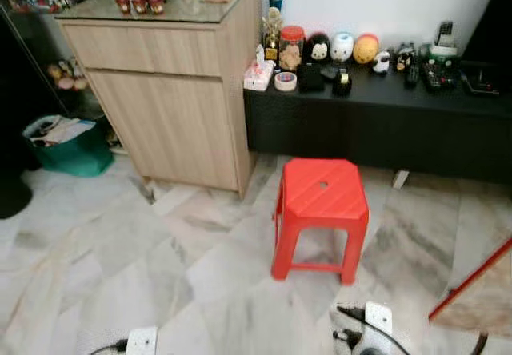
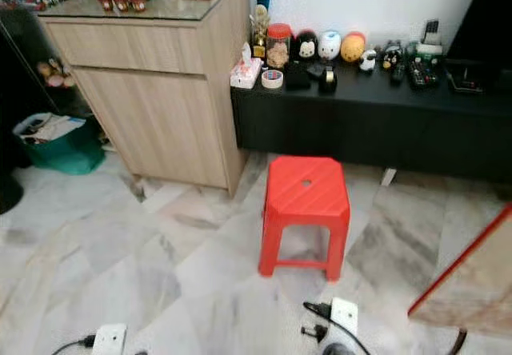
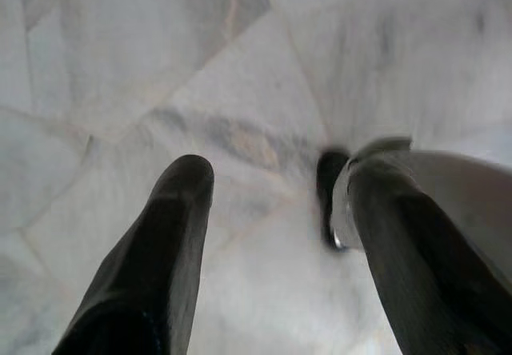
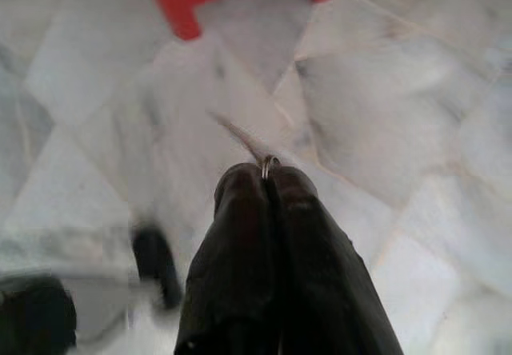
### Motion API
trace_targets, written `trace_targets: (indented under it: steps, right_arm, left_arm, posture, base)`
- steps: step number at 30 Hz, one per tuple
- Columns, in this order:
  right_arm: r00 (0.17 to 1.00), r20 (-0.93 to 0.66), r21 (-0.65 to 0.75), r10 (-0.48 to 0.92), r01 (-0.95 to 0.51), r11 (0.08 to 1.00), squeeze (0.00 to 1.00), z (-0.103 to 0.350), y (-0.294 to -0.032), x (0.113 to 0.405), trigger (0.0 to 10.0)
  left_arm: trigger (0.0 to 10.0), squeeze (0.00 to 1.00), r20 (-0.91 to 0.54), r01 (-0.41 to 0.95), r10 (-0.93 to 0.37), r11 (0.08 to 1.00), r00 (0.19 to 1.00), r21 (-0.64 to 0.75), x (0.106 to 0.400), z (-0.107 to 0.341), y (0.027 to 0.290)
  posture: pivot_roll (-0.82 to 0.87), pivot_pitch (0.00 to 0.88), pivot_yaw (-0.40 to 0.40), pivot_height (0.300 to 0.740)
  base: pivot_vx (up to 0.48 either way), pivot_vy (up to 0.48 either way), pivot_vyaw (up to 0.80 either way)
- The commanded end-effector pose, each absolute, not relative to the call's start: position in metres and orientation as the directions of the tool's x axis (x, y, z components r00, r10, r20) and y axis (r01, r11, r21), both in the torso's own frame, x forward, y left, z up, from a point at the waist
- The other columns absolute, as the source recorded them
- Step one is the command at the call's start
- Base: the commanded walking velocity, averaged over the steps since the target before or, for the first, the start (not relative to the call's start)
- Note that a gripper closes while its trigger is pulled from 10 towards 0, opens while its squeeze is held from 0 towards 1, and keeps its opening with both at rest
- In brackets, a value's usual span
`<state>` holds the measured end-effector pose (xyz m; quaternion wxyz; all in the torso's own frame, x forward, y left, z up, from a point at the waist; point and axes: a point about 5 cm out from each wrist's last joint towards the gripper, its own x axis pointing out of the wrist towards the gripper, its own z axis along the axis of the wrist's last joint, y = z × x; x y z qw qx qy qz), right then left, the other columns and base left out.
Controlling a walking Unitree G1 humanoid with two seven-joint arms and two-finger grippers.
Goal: Hang keys on a hook
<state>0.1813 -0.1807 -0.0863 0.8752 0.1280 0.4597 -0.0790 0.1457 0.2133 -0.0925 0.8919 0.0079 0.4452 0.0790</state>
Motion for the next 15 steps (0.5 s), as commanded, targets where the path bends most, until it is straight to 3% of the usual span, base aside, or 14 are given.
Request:
trace_targets:
  steps: [1,12,15]
  right_arm:
    - [0.567,-0.824,0.157,-0.014,0.252,0.955,0.00,-0.0859,-0.1774,0.1828,10.0]
    - [0.570,-0.821,0.161,-0.022,0.269,0.950,0.00,-0.0859,-0.1776,0.1827,10.0]
    - [0.571,-0.821,0.172,-0.025,0.289,0.942,0.00,-0.0858,-0.1778,0.1829,10.0]
  left_arm:
    - [10.0,0.00,-0.781,-0.141,0.165,0.985,0.603,0.100,0.1526,-0.0888,0.2191]
    - [10.0,0.00,-0.782,-0.106,0.161,0.987,0.603,0.122,0.1519,-0.0888,0.2199]
    - [10.0,0.00,-0.782,-0.105,0.160,0.987,0.602,0.121,0.1520,-0.0888,0.2196]
  posture:
    - [-0.02,0.056,0.021,0.740]
    - [-0.02,0.051,0.024,0.740]
    - [-0.02,0.045,0.024,0.740]
  base:
    - [0.000,0.000,0.00]
    - [0.000,0.000,0.00]
    - [0.000,-0.300,-0.25]
